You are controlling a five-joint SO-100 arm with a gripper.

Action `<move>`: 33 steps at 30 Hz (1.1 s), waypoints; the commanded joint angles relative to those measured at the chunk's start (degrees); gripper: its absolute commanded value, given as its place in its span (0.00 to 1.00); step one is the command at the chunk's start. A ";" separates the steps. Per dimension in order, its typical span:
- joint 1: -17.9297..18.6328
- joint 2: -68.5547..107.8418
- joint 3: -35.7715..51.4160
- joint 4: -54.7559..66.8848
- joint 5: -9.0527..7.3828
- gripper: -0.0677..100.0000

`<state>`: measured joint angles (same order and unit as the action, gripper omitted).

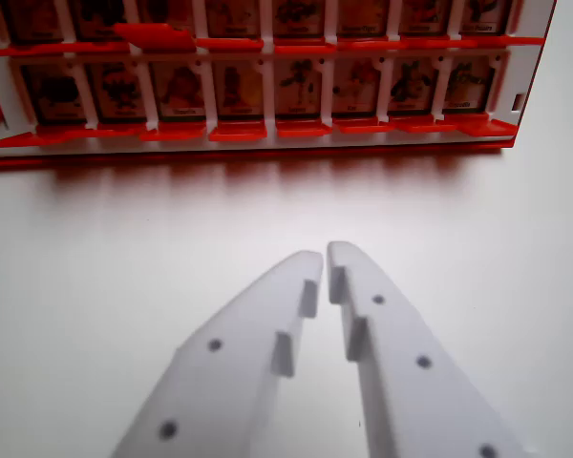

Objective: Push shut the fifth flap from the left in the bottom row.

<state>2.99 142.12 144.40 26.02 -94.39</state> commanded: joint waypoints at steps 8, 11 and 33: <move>-0.35 -16.52 0.00 -18.54 -1.05 0.00; -0.44 -22.06 0.18 -24.17 -1.41 0.00; -1.05 -47.55 -6.50 -43.24 -1.32 0.00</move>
<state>1.85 94.66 143.70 -15.56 -95.98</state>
